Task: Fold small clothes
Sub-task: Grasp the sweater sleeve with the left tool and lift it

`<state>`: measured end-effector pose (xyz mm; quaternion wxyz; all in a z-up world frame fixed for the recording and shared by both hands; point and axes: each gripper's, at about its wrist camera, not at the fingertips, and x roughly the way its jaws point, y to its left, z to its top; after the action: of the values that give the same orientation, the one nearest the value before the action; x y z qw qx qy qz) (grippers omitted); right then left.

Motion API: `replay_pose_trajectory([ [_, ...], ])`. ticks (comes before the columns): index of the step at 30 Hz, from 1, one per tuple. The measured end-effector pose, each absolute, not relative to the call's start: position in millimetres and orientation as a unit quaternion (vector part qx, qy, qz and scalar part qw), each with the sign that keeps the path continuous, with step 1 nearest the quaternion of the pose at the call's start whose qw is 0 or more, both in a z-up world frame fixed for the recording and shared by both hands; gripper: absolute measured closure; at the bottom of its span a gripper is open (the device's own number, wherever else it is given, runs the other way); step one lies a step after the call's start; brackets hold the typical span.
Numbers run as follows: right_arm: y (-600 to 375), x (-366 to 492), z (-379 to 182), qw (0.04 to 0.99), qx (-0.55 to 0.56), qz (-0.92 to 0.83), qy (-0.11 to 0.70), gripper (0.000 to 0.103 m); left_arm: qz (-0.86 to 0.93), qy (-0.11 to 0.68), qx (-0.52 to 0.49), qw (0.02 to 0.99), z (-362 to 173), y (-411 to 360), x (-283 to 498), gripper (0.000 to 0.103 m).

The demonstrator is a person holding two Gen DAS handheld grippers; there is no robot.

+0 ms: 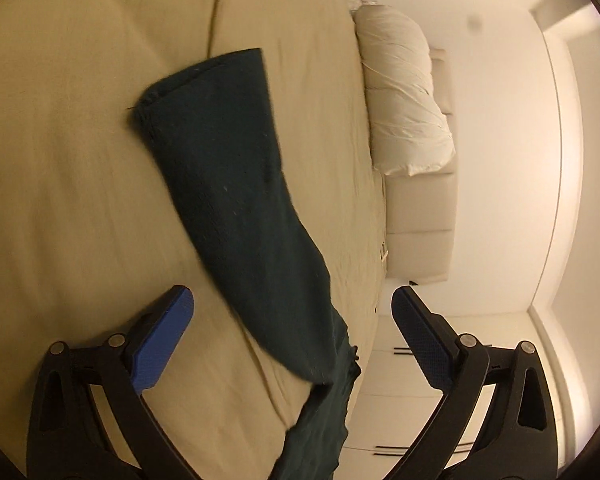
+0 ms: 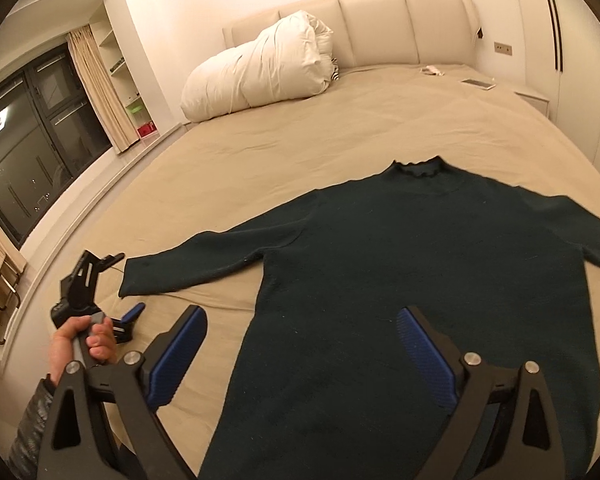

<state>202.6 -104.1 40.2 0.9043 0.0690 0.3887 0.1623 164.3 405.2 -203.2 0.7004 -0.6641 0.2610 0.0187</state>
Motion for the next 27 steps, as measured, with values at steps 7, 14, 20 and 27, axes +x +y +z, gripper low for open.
replay_pose_trajectory([
  [7, -103.8, 213.2, 29.0, 0.894, 0.082, 0.176, 0.403, 0.015, 0.042, 0.228, -0.673, 0.703, -216.7, 431.1, 189.5, 0.023],
  [14, -121.9, 217.9, 25.2, 0.897, 0.093, 0.175, 0.396, 0.027, 0.094, 0.25, -0.648, 0.713, -239.3, 450.7, 211.2, 0.088],
  [20, -167.3, 224.3, 9.2, 0.894, 0.129, 0.148, 0.402, 0.032, 0.047, 0.265, -0.507, 0.819, -129.3, 382.1, 268.3, 0.092],
  [27, -246.7, 230.2, 7.8, 0.899, 0.174, 0.097, 0.389, 0.032, -0.135, 0.288, -0.227, 0.921, -20.4, 138.8, 355.8, 0.092],
])
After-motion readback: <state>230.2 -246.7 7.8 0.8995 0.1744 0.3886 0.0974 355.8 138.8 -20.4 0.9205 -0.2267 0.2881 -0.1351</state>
